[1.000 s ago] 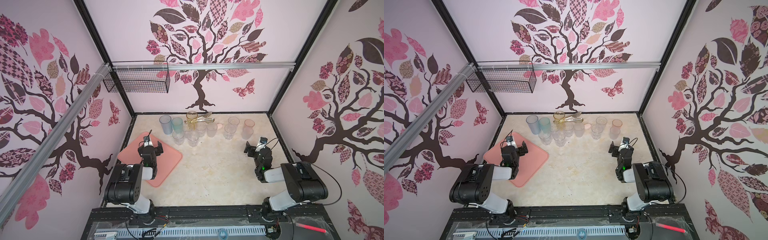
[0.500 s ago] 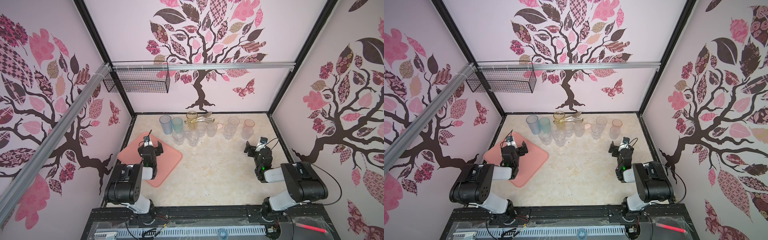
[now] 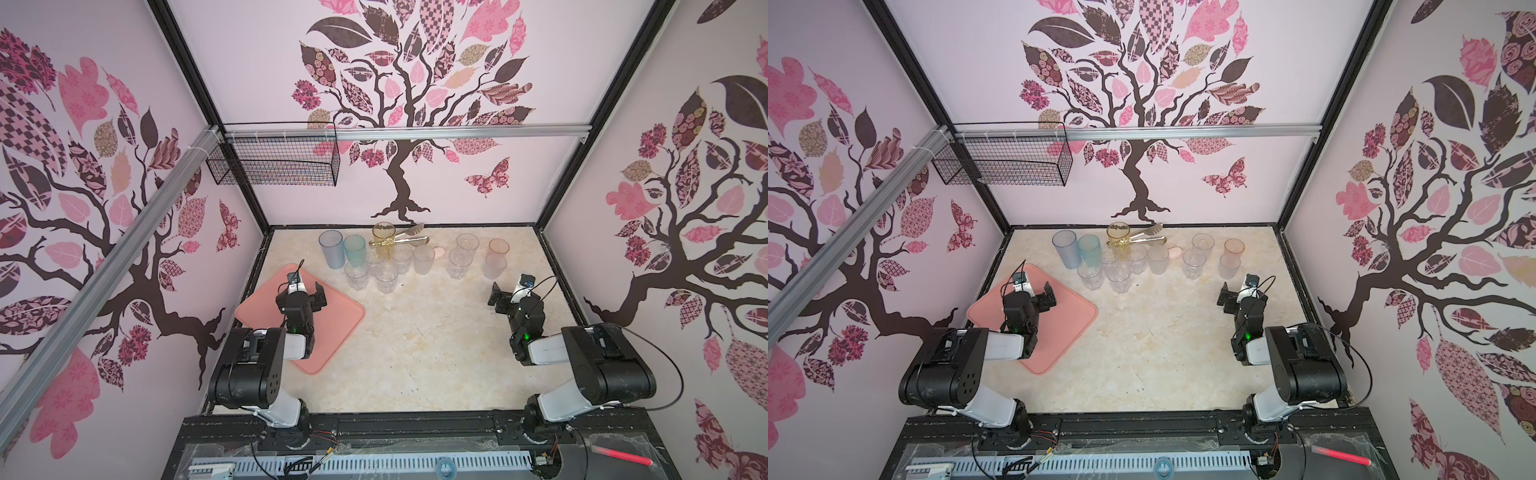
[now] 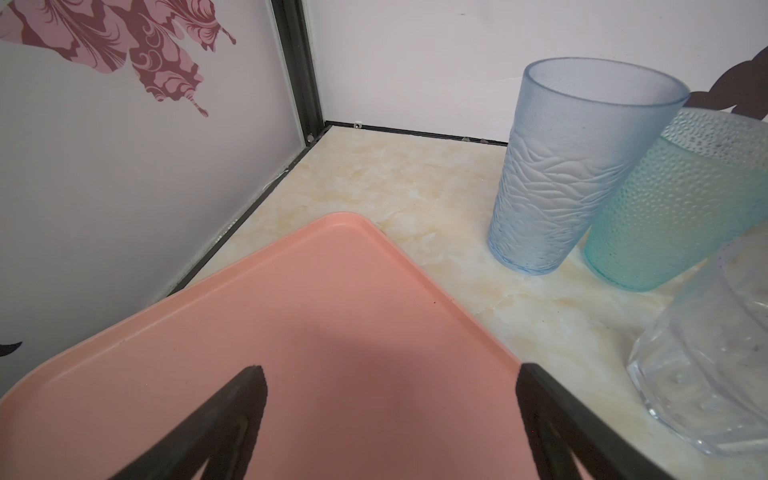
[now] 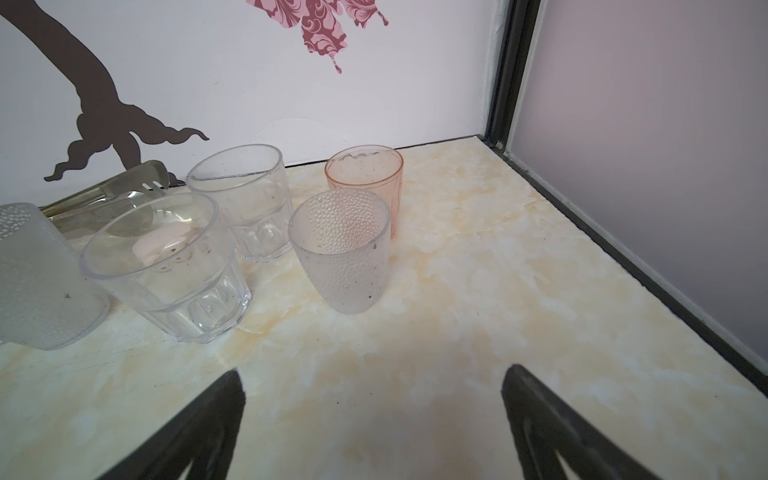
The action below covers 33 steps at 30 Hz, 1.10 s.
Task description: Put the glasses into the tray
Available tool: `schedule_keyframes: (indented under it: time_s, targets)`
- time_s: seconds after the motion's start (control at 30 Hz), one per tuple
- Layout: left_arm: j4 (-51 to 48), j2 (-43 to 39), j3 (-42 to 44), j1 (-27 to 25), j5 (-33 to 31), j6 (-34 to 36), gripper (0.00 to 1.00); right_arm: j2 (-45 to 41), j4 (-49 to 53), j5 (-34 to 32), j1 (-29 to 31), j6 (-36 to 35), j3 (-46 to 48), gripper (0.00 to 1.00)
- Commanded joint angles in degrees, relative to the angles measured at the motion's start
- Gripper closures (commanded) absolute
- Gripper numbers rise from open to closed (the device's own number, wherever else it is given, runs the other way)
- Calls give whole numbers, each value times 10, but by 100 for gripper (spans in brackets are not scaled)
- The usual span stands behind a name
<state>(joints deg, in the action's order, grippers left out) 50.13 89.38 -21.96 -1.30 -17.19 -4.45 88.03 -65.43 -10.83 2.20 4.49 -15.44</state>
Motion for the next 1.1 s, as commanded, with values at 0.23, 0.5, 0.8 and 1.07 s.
schedule_keyframes:
  time_s: [0.23,0.5,0.8,1.07]
  targets:
    - [61,-6,30,-40,-84,24,2,-168,270,-90,26,25,-85,1]
    - [46,-11,25,-36,-75,22,2,-210,528,-91,58,237,-231,0]
    - [58,-11,30,-40,-80,25,2,-146,454,247,84,424,-296,0]
    - [59,-11,31,-40,-79,25,2,-130,759,-160,320,287,-431,0]
